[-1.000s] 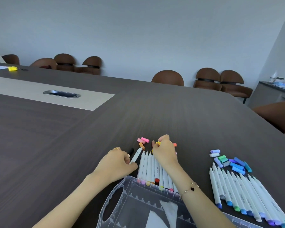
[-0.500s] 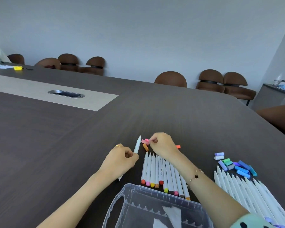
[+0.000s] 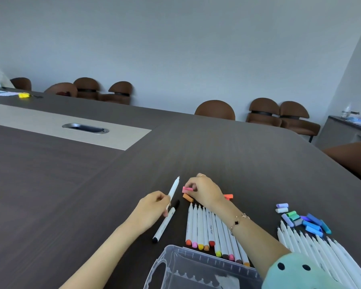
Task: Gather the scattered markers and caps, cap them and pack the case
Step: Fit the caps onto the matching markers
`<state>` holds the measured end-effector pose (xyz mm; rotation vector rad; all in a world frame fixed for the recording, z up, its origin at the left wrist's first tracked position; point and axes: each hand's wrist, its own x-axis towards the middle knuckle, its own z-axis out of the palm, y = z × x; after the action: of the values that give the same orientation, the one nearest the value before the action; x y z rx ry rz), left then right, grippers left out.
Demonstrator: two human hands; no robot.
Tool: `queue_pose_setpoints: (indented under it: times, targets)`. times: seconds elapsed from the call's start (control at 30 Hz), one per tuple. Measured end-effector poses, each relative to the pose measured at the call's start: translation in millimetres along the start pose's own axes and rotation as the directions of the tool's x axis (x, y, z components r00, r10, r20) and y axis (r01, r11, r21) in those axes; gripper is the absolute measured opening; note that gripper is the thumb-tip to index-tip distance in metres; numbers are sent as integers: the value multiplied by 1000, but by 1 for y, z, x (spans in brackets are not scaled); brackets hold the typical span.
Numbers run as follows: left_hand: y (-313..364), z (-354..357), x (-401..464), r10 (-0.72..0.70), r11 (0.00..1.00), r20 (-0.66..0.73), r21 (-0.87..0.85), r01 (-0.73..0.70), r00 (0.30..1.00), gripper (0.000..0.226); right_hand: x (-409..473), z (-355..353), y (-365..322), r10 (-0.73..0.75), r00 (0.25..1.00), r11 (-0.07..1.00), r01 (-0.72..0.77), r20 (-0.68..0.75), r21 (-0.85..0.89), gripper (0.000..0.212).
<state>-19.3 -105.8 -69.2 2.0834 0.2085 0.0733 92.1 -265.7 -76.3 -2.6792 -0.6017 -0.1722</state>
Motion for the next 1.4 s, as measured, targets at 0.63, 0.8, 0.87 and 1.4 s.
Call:
queue_pose_setpoints:
  times: [0.63,0.8,0.87,1.4]
  targets:
    - [6,-4,-10,121,992,40,36,-122,992,28,-36,-37,7,182,981,819,-192,73,541,13]
    - [6,1,-13,202,977,75,48,-206,976,34,-47,-44,5,324,918,580,-385,230,718,17]
    - [5,3,-14,226,971,87,60,-232,970,34,-51,-41,4,329,912,573,-400,247,716,14]
    - [4,3,-14,268,934,106,214,-285,958,29,-54,-33,10,426,892,578,-396,151,713,17]
